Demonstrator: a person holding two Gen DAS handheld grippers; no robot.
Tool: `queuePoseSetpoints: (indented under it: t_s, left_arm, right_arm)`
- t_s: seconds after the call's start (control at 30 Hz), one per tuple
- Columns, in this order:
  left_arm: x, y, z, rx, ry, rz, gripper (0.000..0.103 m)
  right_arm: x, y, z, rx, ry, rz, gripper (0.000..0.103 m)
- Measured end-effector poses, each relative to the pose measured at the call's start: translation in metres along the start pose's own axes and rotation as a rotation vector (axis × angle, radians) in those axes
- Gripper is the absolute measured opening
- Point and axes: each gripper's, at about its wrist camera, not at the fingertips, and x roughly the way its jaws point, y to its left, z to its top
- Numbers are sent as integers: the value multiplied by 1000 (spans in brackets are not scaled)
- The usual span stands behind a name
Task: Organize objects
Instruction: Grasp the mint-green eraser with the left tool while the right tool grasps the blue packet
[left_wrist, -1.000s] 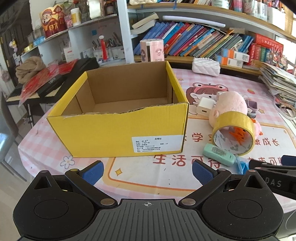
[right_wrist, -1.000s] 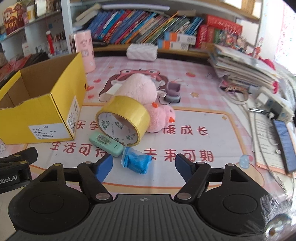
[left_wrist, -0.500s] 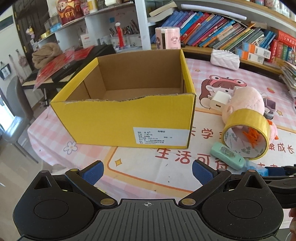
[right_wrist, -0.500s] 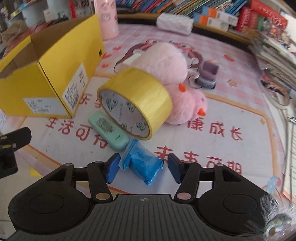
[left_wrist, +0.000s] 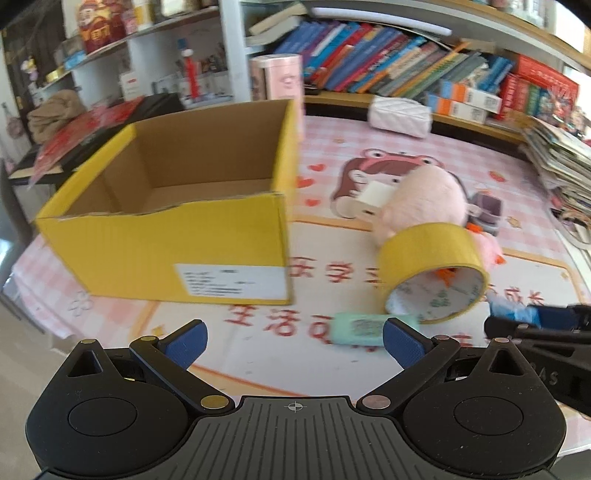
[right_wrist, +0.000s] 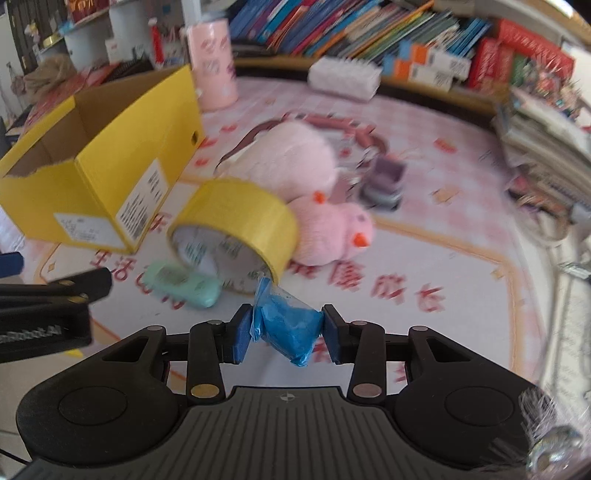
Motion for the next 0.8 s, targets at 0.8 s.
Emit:
queuePoseSetpoints:
  t_s: [0.8]
  left_arm:
    - [62,-45,7,75,125,-84,69]
  right_arm:
    - [-5,-57,-2,42,-58,-54,37]
